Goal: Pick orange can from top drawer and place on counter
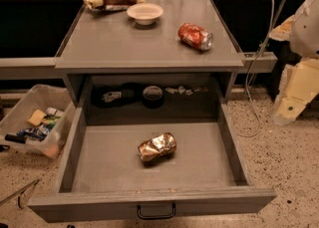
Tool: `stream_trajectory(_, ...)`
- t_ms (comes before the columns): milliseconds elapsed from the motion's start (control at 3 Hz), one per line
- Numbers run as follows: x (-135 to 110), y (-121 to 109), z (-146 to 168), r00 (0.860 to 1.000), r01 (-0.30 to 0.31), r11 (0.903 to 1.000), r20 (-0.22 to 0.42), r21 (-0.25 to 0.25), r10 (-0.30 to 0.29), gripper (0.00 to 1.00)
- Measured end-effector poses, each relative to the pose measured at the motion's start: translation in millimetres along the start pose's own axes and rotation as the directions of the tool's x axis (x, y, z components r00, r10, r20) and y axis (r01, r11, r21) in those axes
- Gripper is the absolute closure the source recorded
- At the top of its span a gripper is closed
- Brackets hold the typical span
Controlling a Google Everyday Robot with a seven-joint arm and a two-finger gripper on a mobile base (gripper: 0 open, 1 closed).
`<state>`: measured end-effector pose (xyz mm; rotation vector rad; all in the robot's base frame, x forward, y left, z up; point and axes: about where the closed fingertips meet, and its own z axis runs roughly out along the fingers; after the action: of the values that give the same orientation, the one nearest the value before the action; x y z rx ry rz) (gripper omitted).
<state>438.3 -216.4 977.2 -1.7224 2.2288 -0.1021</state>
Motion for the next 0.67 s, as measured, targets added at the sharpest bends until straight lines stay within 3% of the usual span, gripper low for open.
stream_trajectory(333, 0, 0, 0, 1.0, 0.0, 1.0, 0.0, 0.0, 0.0, 0.0)
stream_trajectory(667, -9, -2, 21, 0.999, 0.008, 0.9999, 0.036, 0.009, -0.008, 0.0)
